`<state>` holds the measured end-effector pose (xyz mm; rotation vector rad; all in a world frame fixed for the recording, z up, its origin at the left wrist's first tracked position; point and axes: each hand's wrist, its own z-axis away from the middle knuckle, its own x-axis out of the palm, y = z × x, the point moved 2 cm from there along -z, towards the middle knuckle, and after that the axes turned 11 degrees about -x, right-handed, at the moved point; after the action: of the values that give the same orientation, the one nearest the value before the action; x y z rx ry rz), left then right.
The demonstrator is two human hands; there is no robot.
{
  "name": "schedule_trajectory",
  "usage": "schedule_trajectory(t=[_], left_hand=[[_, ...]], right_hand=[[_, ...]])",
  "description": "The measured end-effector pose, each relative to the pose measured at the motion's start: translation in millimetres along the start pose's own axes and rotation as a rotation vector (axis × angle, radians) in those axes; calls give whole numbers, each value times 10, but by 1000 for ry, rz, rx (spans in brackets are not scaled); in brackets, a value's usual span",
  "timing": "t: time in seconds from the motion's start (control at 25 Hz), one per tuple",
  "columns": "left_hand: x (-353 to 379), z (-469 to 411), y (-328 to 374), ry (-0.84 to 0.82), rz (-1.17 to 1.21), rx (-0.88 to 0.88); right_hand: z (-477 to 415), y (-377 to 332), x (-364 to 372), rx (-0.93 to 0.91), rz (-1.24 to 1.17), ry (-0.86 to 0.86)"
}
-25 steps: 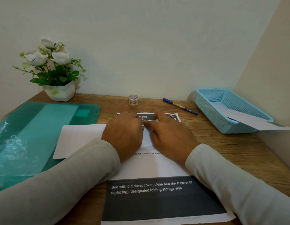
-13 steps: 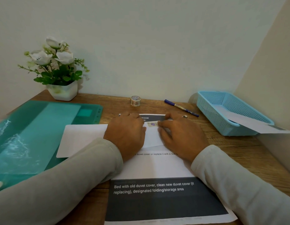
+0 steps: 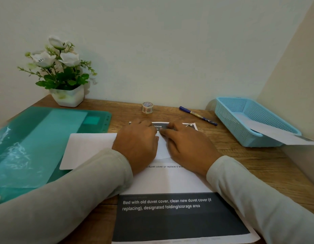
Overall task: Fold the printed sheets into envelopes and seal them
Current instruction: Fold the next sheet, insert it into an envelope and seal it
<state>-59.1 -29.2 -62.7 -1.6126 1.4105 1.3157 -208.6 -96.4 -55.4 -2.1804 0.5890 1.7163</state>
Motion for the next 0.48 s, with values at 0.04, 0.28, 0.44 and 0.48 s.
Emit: schedule_trajectory(t=[0.04,0.28,0.44,0.48], left_hand=[[-2,8,-1,12,5,2],[-6,-13,-29,15,17,11],[-9,-2,-9,-1,10,22],[-17,-1,-3,-6,2,22]], right_hand=[[36,-6,-17,-8,1,-11],[55,-52,-19,12,6,-47],[19,-6,13,63,50,-6],[39,11,0,84,62,-4]])
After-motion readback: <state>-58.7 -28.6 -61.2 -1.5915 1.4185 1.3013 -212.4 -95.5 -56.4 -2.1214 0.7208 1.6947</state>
